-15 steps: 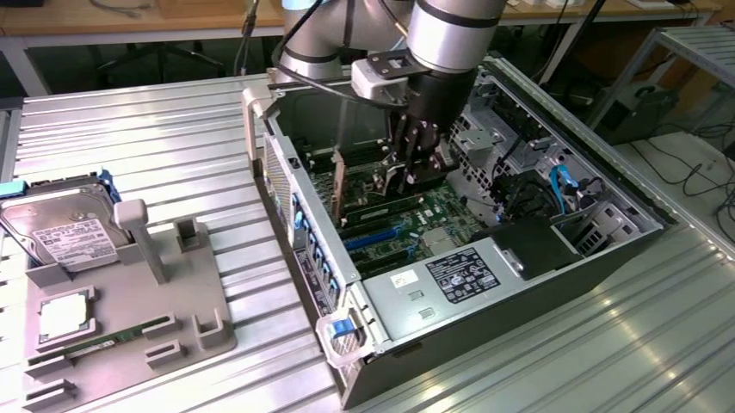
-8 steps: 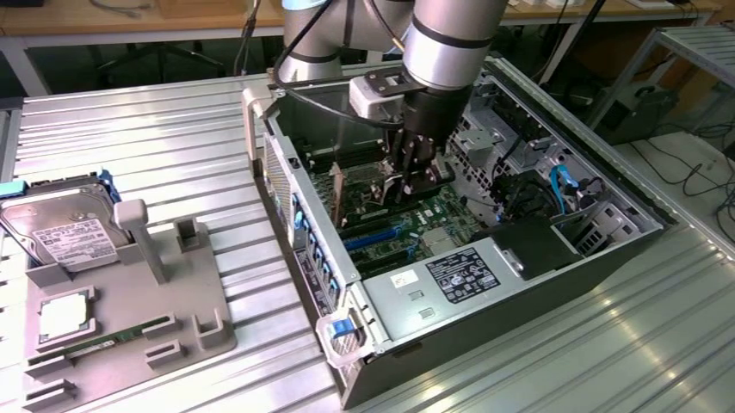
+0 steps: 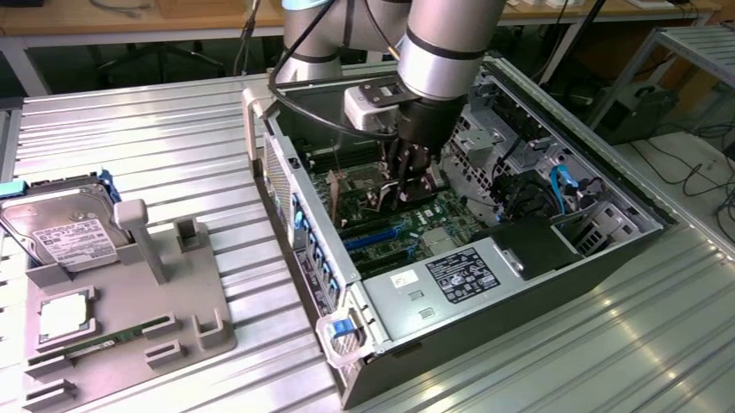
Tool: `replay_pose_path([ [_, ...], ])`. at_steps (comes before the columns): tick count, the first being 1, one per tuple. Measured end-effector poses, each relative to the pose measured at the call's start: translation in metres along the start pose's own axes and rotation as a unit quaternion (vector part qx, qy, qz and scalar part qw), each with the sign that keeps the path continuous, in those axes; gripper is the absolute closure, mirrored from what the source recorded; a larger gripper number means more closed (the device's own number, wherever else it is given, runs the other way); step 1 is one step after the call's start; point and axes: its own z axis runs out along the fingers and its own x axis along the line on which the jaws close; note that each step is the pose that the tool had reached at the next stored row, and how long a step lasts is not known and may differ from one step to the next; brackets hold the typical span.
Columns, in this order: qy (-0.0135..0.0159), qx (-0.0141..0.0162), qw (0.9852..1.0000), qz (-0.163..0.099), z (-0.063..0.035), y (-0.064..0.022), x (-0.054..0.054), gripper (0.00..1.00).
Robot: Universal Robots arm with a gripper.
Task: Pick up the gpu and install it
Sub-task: 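Insert the gpu into the slot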
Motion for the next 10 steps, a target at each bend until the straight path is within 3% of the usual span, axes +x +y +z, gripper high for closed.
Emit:
replay_pose_path([
  [3, -0.002, 0.0, 1.0, 0.0, 0.002, 0.003, 0.0004, 0.73],
  [5, -0.007, 0.0, 1.0, 0.0, 0.0034, 0.0032, 0.0004, 0.73],
  [6, -0.0079, -0.0001, 1.0, 0.0, 0.004, 0.0032, 0.0008, 0.73],
  [10, -0.0084, 0.0, 1.0, 0.001, 0.0054, 0.0033, 0.0038, 0.73],
])
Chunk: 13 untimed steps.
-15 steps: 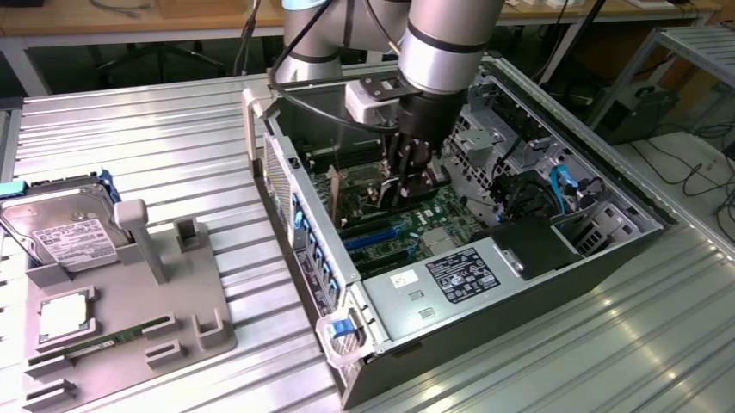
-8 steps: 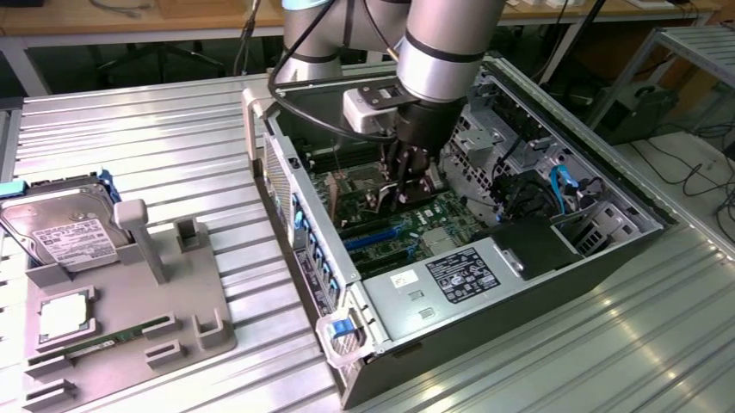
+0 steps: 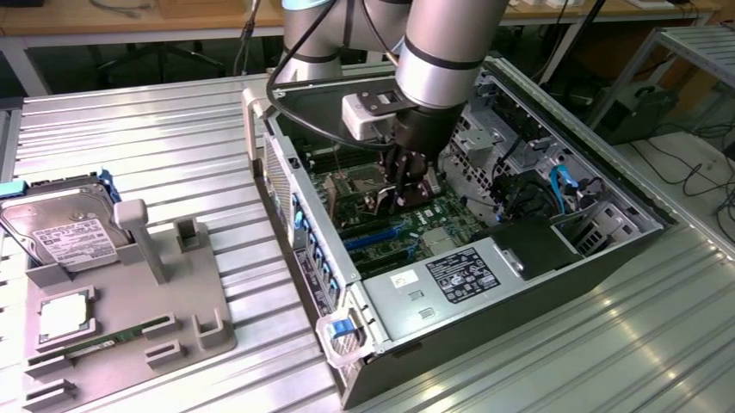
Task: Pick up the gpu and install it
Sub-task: 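Insert the gpu into the slot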
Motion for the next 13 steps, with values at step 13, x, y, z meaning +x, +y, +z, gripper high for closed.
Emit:
replay_pose_path([
  [13, -0.0005, 0.0, 1.0, 0.0, 0.0069, 0.0021, 0.0025, 0.73],
])
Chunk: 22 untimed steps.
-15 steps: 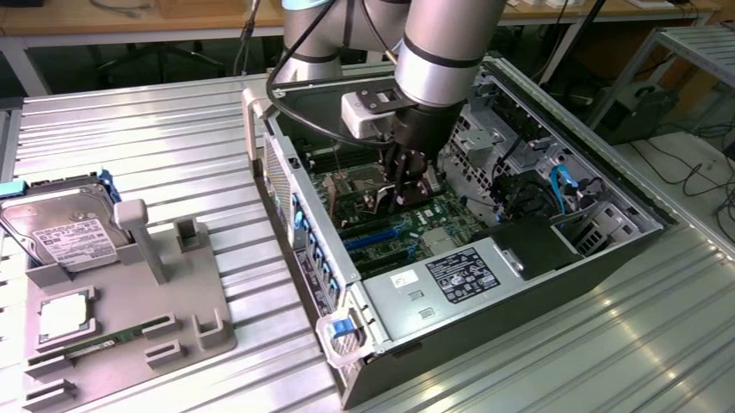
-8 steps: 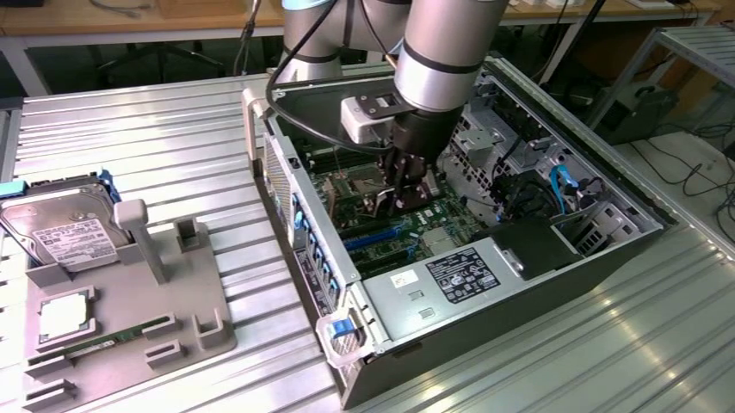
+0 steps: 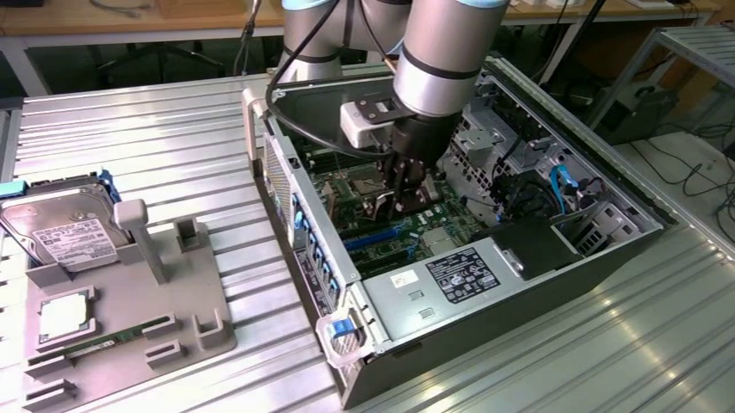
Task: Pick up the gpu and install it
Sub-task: 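Insert the gpu into the slot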
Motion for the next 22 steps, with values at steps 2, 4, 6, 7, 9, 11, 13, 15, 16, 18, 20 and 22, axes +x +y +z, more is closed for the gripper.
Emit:
replay_pose_path([
  [2, -0.0004, 0.0, 1.0, 0.0, 0.0018, 0.0001, 0.0, 0.73],
  [4, -0.0007, 0.0, 1.0, 0.0, 0.003, 0.0006, 0.0, 0.73],
  [6, -0.0015, 0.0, 1.0, 0.0, 0.0039, 0.0014, 0.001, 0.73],
  [7, -0.0019, 0.0, 1.0, 0.0, 0.0051, 0.0027, 0.001, 0.73],
  [9, -0.0019, 0.0, 1.0, 0.0, 0.007, 0.0035, 0.001, 0.73],
  [11, -0.0018, 0.0, 1.0, 0.0, 0.0076, 0.0039, 0.001, 0.73],
  [13, -0.0018, 0.0, 1.0, 0.0, 0.0081, 0.0045, 0.001, 0.73],
  [15, -0.0019, 0.0, 1.0, 0.0, 0.0091, 0.006, 0.001, 0.73],
  [16, -0.0019, 0.0, 1.0, 0.0, 0.0097, 0.0068, 0.001, 0.73],
  [18, -0.002, 0.0, 1.0, 0.0, 0.0108, 0.0081, 0.001, 0.73],
  [20, -0.0019, 0.0, 1.0, 0.0, 0.0129, 0.0083, 0.001, 0.73],
  [22, -0.002, 0.0, 1.0, 0.0, 0.0148, 0.0083, 0.001, 0.73],
])
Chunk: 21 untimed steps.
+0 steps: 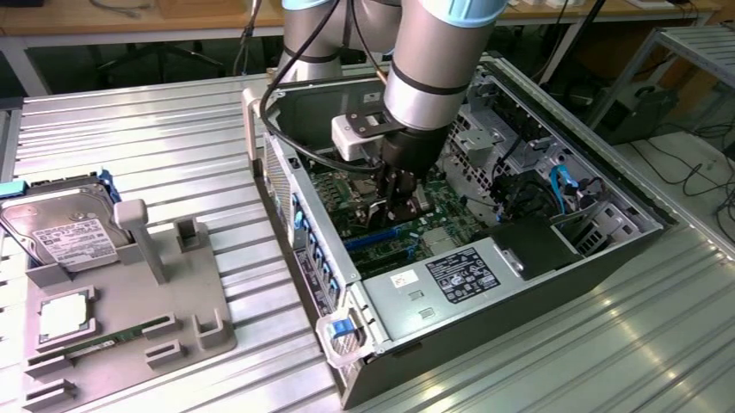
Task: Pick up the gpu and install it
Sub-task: 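Insert the gpu into the slot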
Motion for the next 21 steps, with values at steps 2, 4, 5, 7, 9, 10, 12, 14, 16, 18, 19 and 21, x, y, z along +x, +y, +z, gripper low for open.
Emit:
replay_pose_path([
  [2, -0.0001, -0.0001, 1.0, 0.0, 0.001, 0.0001, 0.0001, 0.73],
  [4, -0.0003, -0.0002, 1.0, 0.0, 0.002, 0.0002, 0.0, 0.73],
  [5, -0.0002, -0.0003, 1.0, 0.0, 0.0023, 0.0002, 0.0001, 0.73],
  [7, -0.0002, -0.0013, 1.0, 0.0, 0.003, 0.0003, 0.0001, 0.73],
  [9, -0.0001, -0.0021, 1.0, 0.0, 0.0033, 0.0002, 0.0001, 0.73],
  [10, -0.0002, -0.0021, 1.0, 0.0, 0.0034, 0.0002, 0.0001, 0.73],
  [12, -0.0002, -0.0021, 1.0, 0.0, 0.0034, 0.0002, 0.0001, 0.73],
  [14, -0.0003, -0.002, 1.0, 0.0, 0.0037, 0.0002, 0.0001, 0.73],
  [16, -0.0003, -0.0021, 1.0, 0.0, 0.0051, 0.0002, 0.0001, 0.73],
  [18, -0.0004, -0.0021, 1.0, 0.0, 0.0068, 0.0003, 0.0001, 0.73],
  [19, -0.0004, -0.0021, 1.0, 0.0, 0.0076, 0.0003, 0.0002, 0.73],
  [21, -0.0005, -0.0021, 1.0, 0.0, 0.0094, 0.0003, 0.0002, 0.73],
])
